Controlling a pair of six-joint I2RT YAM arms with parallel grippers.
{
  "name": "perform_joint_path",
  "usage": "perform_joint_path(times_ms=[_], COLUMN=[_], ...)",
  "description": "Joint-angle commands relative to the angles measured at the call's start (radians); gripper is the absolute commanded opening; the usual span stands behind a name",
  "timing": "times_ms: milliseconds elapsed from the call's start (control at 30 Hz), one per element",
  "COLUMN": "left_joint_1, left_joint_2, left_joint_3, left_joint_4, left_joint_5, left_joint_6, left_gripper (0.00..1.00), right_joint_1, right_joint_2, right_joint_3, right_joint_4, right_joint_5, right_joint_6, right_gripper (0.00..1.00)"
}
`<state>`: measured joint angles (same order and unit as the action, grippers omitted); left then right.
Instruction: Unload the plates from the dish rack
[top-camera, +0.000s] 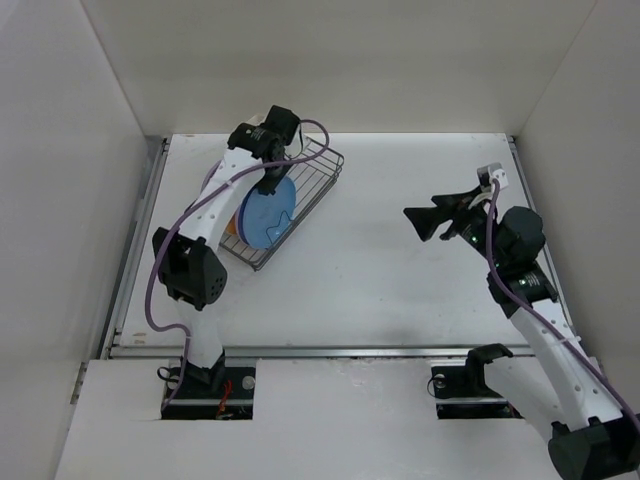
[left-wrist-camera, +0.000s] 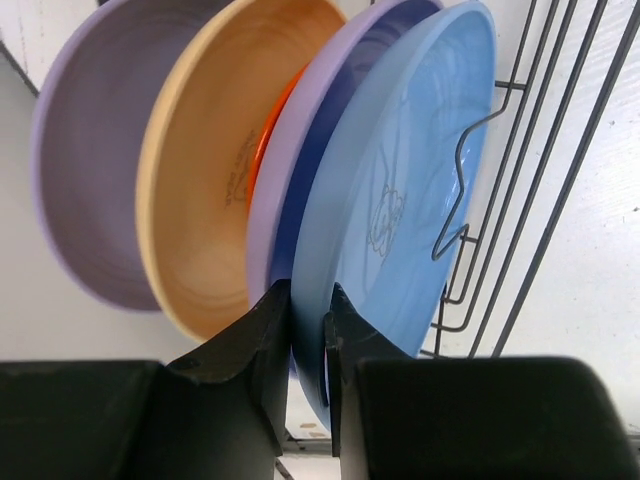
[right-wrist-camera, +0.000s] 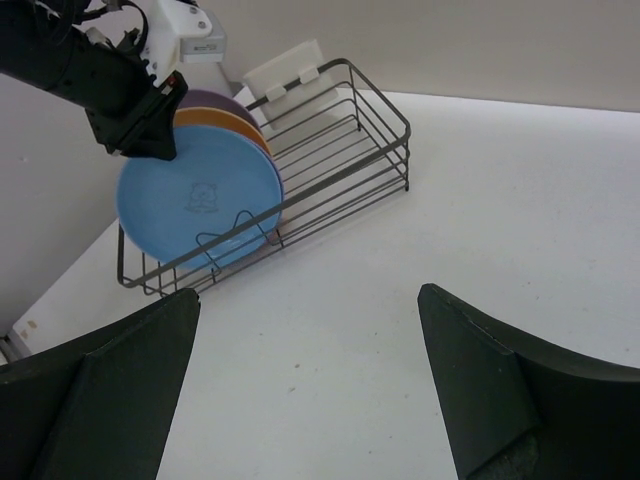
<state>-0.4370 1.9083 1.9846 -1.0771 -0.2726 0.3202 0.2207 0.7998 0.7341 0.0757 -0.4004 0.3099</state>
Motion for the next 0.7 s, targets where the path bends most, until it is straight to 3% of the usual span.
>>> perform_joint_path(times_ms=[0, 167, 267, 500, 533, 667], left_joint_1=[-0.005, -0.014, -0.014, -0.014, -0.014, -0.087], left_joint_2=[-0.129, -0.204, -0.255, -0.337, -0.338, -0.229], left_joint_3=[0.101, 0.146, 0.158, 0.135, 0.125, 0.079], left_joint_4=[-0.038, 0.002, 0.002, -0.021, -0.021, -0.099], left_joint_5=[-0.036, -0.07, 0.016, 0.332, 0.465, 0.668], left_joint_6=[-0.089, -0.089, -0.089, -0.107, -0.107, -0.089], left_gripper=[0.0, 0.0, 0.0, 0.0, 0.0, 0.0], right_joint_1=[-0.007, -0.007, -0.007, -0.007, -0.007, -0.007], right_joint_2=[-0.021, -0.021, -0.031, -0.04, -0.05, -0.059], right_joint_3=[0.083, 0.133, 0.157, 0.208, 0.224, 0.255], right_joint_4=[-0.01, -0.062, -0.085, -0.16, -0.174, -0.264], right_joint_5=[-0.017, -0.026, -0.041, -0.06, -0.06, 0.055], right_joint_6=[-0.012, -0.012, 0.007, 0.043, 0.053, 0.064], right_gripper=[0.96, 0.96, 0.96, 0.96, 0.96, 0.96])
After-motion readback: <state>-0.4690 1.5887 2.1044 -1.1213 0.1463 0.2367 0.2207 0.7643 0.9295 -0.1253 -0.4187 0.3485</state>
